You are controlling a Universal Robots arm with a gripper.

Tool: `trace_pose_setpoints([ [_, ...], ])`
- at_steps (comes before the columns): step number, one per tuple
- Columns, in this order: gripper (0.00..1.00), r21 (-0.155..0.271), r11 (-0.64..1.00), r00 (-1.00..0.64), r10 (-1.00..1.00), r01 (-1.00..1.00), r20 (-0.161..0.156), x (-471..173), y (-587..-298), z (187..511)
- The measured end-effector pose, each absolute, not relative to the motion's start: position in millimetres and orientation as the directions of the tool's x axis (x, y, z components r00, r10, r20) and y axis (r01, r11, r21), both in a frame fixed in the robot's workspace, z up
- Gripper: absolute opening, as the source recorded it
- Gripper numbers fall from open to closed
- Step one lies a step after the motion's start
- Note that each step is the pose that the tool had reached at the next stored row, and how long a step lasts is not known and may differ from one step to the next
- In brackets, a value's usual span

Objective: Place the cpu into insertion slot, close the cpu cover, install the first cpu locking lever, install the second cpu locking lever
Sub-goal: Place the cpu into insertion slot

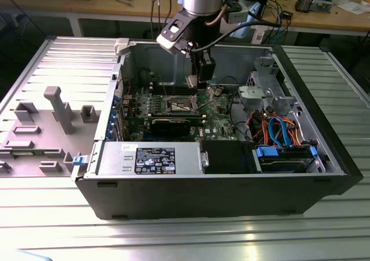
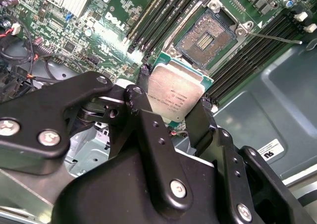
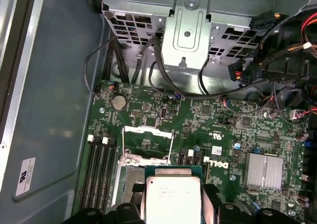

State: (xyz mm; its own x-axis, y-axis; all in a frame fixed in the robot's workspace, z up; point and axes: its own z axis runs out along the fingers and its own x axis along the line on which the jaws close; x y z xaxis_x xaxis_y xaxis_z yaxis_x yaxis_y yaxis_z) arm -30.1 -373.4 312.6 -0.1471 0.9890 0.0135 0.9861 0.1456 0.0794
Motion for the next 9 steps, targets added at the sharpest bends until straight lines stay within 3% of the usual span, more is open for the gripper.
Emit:
trace_pose_setpoints([
  [9,0.54,0.079,0.130,-0.132,0.991,0.988,0.013,-35.5,-373.4,312.5],
])
